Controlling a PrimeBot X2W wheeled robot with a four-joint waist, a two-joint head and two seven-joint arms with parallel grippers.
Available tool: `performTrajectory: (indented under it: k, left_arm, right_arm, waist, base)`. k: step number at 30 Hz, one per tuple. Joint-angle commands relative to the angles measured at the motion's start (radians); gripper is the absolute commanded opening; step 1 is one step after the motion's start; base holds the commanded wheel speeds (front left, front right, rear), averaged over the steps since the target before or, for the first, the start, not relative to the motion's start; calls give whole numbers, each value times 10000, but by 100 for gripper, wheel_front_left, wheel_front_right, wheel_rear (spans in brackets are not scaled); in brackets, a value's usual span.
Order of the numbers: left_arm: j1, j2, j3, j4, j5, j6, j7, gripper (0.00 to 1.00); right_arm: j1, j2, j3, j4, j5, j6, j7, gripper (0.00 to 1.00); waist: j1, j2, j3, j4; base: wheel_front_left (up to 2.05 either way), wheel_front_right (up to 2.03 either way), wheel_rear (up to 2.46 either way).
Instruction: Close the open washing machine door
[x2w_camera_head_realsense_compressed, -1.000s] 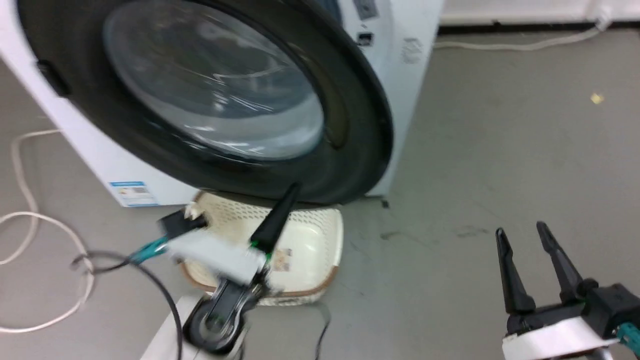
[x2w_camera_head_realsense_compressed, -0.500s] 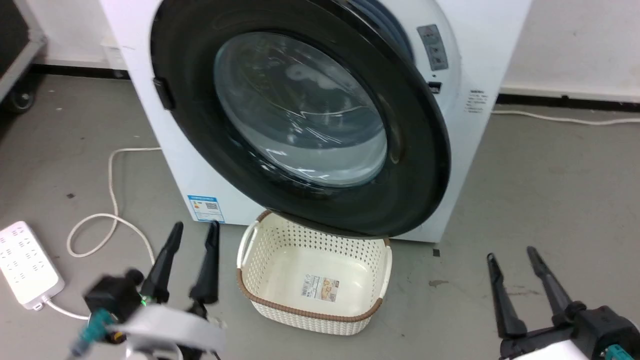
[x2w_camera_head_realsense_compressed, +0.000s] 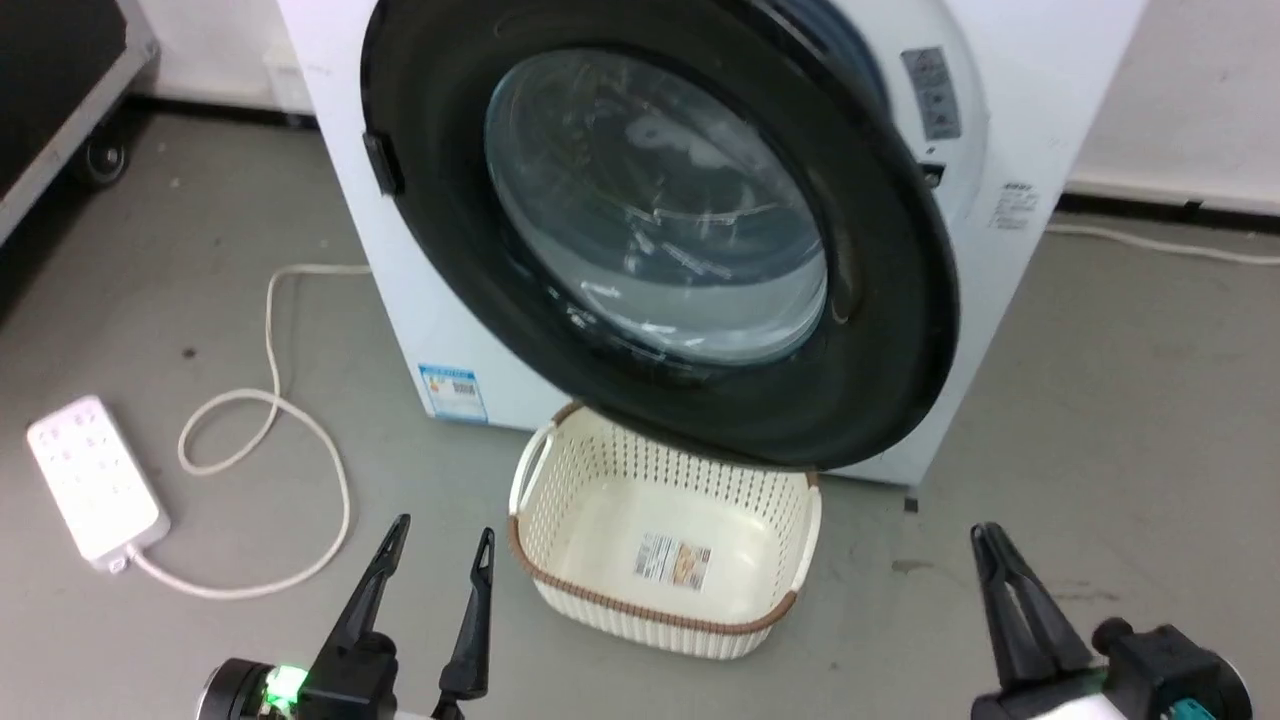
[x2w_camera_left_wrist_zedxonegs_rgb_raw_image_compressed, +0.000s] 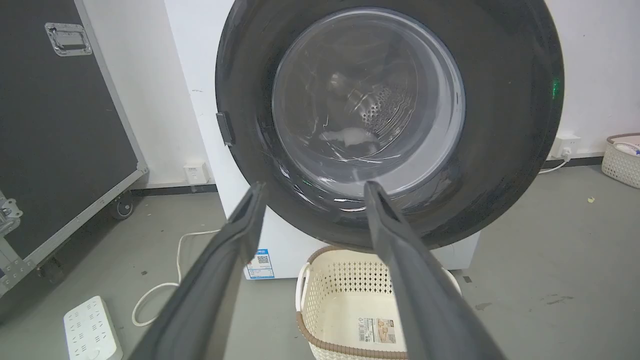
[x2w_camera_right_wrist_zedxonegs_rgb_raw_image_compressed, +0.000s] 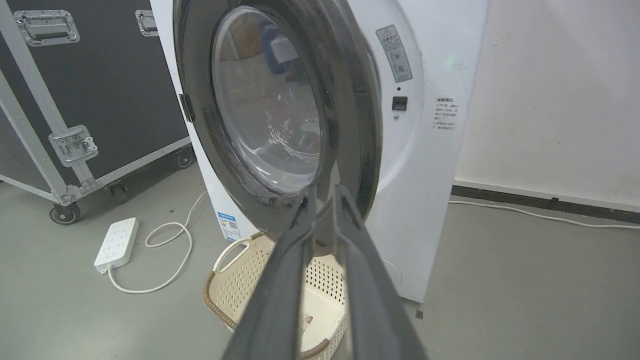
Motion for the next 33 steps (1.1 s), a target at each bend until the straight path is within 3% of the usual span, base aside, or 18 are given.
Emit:
performTrajectory:
  k: [1,10,11,12,20,27,33]
  left_arm:
    - [-168,-57,26,-34,129,-90,-52,100]
    - [-1080,-484,-18,-181,328,-276,-52,100]
    - [-1080,-484,-18,-181,328,-276,-52,100]
    - [-1266,-587,-67,-214,365,-305,-52,100]
    - [-1887,-869,-258,-166,454,-399,-53,100]
    - [-2140,-1003,-332,-198,469,-390,-53,100]
    - [-2292,-1070,-318,-265,484,-368,-53,100]
  right_arm:
    - [-293,-222,251,-80,33,8,-46,0]
    - [-3067,-2291,1957,552,1125,8,457,0]
    - [-3067,-2291,1957,552,1125,8,457,0]
    - [-3845,-2824,2188,867,1472,8,700,0]
    - [-6499,-4226,2257,2462,2908,8,1167,0]
    - [-7997,-4642,2042,3684,3455,8,1379,0]
    - [-9290,-4575,1654,4901,3633,8,1586,0]
  waist:
    - [1,0,445,204]
    - [1,0,2143,753]
    - [1,0,2143,753]
    - [1,0,2491,880]
    - [1,0,3357,1325]
    - [1,0,3681,1512]
    - [1,0,3930,1560]
  base:
    - [0,0,0]
    - [0,0,0]
    - [0,0,0]
    - [0,0,0]
    - [0,0,0]
    - [0,0,0]
    - [0,0,0]
